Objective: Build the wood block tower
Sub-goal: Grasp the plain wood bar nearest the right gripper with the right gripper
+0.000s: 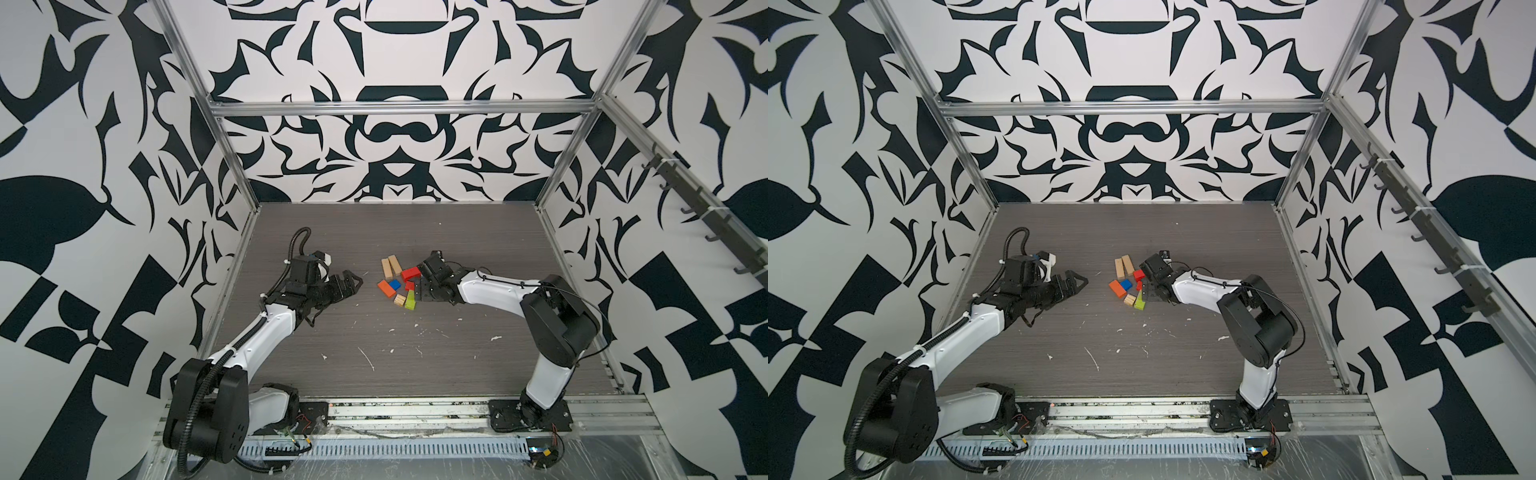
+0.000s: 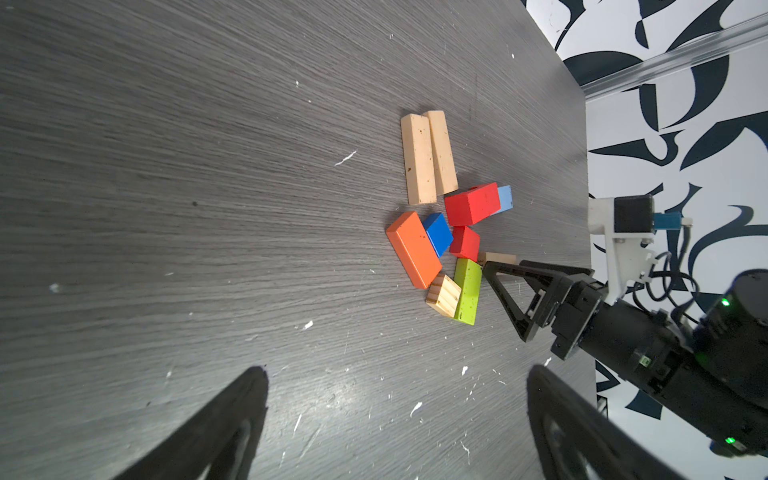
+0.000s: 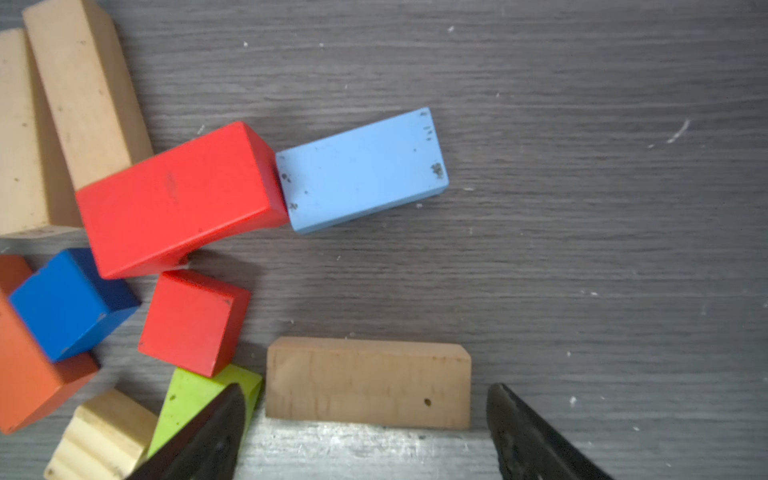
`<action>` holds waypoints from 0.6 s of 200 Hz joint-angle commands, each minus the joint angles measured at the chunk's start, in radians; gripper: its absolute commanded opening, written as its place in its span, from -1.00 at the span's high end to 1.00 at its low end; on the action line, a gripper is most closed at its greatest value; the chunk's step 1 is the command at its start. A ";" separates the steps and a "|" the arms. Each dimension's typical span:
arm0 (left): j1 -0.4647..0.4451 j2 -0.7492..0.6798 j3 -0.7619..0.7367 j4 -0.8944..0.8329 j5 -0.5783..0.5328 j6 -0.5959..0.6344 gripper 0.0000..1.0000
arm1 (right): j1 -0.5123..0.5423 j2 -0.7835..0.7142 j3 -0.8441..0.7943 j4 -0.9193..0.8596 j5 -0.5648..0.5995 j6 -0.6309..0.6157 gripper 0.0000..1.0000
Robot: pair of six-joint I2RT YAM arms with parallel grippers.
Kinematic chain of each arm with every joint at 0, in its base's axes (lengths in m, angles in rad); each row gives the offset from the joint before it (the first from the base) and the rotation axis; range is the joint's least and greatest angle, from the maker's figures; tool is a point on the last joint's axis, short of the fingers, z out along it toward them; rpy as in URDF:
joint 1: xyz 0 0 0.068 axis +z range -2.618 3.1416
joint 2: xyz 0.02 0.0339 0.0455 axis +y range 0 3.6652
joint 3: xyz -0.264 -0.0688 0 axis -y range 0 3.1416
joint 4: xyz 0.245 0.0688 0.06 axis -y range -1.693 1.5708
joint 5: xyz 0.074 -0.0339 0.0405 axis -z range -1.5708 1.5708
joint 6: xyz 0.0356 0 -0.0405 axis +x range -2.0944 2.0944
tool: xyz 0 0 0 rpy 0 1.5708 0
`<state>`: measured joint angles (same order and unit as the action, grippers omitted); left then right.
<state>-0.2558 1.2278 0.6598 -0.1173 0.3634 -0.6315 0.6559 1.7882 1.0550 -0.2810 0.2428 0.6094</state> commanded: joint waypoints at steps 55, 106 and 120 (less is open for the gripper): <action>-0.005 -0.034 -0.001 -0.027 -0.010 -0.004 -0.99 | -0.006 0.015 0.006 0.018 0.003 -0.014 -0.78; -0.006 -0.027 0.001 -0.027 -0.018 -0.004 -0.99 | -0.008 0.039 0.016 0.000 0.029 -0.016 -0.54; -0.005 -0.021 0.003 -0.027 -0.023 -0.002 -0.99 | -0.012 0.031 0.006 0.001 0.036 -0.014 -0.39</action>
<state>-0.2584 1.2110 0.6598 -0.1242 0.3553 -0.6319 0.6518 1.8336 1.0557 -0.2668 0.2497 0.5938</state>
